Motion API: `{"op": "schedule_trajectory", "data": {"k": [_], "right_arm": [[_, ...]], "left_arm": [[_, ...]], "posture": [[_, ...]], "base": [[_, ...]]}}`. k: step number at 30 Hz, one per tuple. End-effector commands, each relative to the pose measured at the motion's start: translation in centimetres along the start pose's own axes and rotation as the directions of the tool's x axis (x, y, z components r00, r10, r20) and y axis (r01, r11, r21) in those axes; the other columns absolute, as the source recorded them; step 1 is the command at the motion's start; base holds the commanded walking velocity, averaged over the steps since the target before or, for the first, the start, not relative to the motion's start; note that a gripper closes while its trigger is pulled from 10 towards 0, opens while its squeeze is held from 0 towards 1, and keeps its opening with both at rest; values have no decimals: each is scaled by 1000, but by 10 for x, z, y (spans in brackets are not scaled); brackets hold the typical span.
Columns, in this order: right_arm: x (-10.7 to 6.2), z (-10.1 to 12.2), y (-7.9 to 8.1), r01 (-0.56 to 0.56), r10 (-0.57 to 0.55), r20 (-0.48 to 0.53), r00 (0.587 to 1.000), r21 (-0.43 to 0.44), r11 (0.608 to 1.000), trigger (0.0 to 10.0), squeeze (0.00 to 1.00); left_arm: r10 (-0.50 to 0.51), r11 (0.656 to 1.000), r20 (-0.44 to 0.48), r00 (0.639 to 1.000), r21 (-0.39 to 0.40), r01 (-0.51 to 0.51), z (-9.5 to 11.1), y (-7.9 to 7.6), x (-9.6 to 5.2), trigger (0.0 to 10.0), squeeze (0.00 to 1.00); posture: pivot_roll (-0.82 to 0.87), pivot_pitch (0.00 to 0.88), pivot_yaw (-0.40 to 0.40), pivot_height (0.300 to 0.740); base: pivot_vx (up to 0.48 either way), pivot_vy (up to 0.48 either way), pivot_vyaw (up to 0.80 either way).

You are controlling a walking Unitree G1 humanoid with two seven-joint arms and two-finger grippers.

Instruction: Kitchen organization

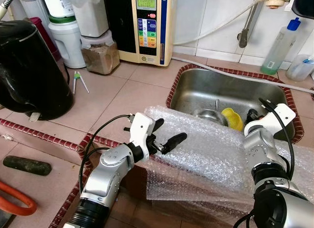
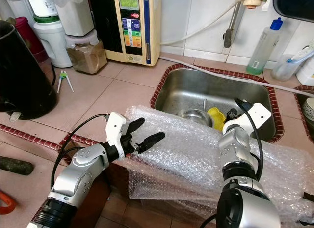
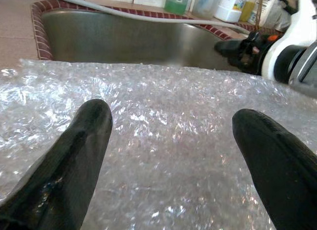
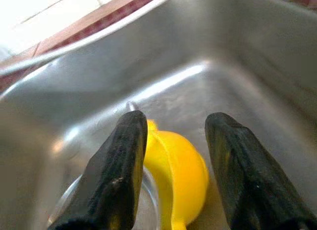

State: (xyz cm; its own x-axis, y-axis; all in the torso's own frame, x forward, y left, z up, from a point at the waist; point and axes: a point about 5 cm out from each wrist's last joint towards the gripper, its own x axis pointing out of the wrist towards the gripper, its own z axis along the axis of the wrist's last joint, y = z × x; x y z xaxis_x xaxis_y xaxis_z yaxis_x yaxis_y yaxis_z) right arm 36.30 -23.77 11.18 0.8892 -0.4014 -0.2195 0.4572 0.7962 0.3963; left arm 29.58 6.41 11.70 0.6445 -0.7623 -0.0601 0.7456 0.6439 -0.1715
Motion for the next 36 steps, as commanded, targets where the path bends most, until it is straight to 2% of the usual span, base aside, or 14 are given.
{"op": "schedule_trajectory", "data": {"k": [1,3,8,11,19,22,23,24,25,26,29,33,34,36], "right_arm": [[-4,-9,6,-60,59,-10,998,-60,996,10000,1000],[-10,-10,16,-163,166,26,986,-90,983,10000,1000],[-26,-15,27,-295,306,62,950,-140,945,10000,1000],[-40,-14,32,-370,400,95,912,-235,899,10000,1000],[-67,-2,23,-407,485,127,865,-385,828,10000,1000],[-75,2,20,-408,494,134,859,-403,819,10000,1000],[-80,4,19,-412,507,140,851,-422,808,10000,1000],[-84,6,18,-410,512,144,847,-437,801,10000,1000],[-84,6,18,-410,512,144,847,-437,801,10000,1000],[-90,10,15,-405,517,151,843,-454,793,10000,1000],[-99,14,11,-406,525,144,839,-478,779,10000,1000],[-112,17,1,-397,519,129,845,-499,770,10000,1000],[-112,17,1,-397,519,129,845,-499,770,10000,1000],[-124,23,-6,-383,528,139,838,-538,750,10000,1000]], "left_arm": [[0,1000,25,1000,30,-1,11,0,3,10000,1000],[17,999,64,998,34,-19,19,1,4,10000,1000],[61,997,122,991,37,-65,31,4,6,10000,1000],[113,991,163,980,57,-124,39,7,5,10000,1000],[267,947,172,948,133,-291,47,16,-6,10000,1000],[325,920,146,935,179,-348,44,22,-13,10000,1000],[368,898,133,920,206,-389,41,27,-19,10000,1000],[386,893,121,915,201,-403,38,31,-23,10000,529],[386,893,121,915,201,-403,38,31,-23,10000,529],[417,883,115,902,186,-432,34,37,-30,10000,0],[469,862,110,876,158,-482,33,43,-39,10000,0],[494,840,109,862,194,-506,34,45,-49,10000,0],[494,840,109,862,194,-506,34,45,-49,10000,0],[466,870,121,877,121,-479,31,42,-58,10000,0]], "posture": [[4,74,40,740],[3,73,39,740],[-3,73,39,740],[-9,71,39,740],[-17,63,37,740],[-23,60,36,740],[-23,60,36,740],[-28,58,36,740],[-28,58,36,740],[-28,58,36,740],[-35,57,44,740],[-33,54,44,740],[-33,54,44,740],[-33,50,49,740]], "base": [[0,0,0],[0,0,0],[0,0,0],[0,0,0],[0,0,0],[0,0,0],[0,0,0],[0,0,0],[0,0,0],[0,0,0],[0,0,0],[0,0,0],[0,0,0],[0,0,0]]}}
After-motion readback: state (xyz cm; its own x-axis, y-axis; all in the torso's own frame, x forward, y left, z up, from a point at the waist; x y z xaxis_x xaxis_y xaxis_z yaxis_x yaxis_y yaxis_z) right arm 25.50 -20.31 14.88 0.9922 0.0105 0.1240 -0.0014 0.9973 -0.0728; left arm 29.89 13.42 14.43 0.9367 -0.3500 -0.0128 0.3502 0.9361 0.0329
